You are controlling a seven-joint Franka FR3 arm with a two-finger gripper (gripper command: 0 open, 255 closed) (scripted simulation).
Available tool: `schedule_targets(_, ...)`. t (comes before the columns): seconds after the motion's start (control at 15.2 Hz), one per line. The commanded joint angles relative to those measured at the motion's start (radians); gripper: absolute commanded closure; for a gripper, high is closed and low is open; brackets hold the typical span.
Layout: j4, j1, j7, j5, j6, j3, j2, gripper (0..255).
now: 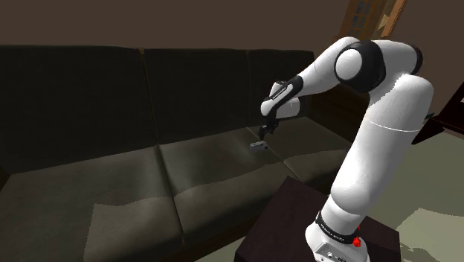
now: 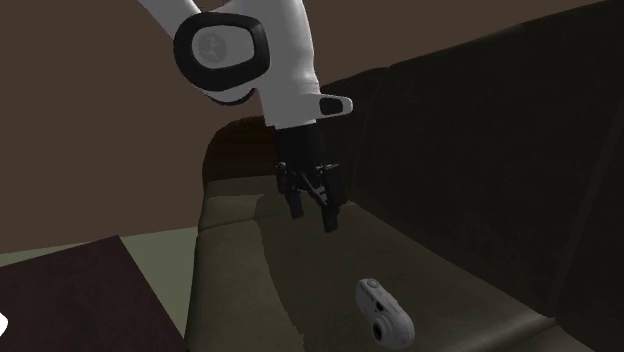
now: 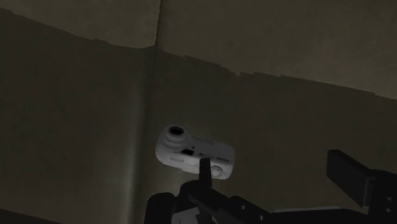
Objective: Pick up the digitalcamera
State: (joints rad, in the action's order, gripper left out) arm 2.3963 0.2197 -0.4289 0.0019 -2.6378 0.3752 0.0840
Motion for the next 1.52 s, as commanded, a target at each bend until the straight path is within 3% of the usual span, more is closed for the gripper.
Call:
schedule_targets(0.0, -0.046, 0.023, -0.069, 0.076, -0.043, -0.004, 0.092, 0)
schedule_targets(0.33, -0.178, 0.124, -0.205, 0.221, -0.095, -0.059, 0.282, 0)
schedule_targets(0.73, -0.366, 0.251, -0.300, 0.312, -0.119, -0.129, 0.493, 0)
schedule_targets(1.32, -0.393, 0.283, -0.325, 0.343, -0.184, -0.171, 0.582, 0)
schedule_targets(1.39, -0.394, 0.284, -0.325, 0.343, -0.184, -0.171, 0.583, 255)
schedule_targets(1.45, -0.394, 0.283, -0.324, 0.342, -0.183, -0.170, 0.582, 255)
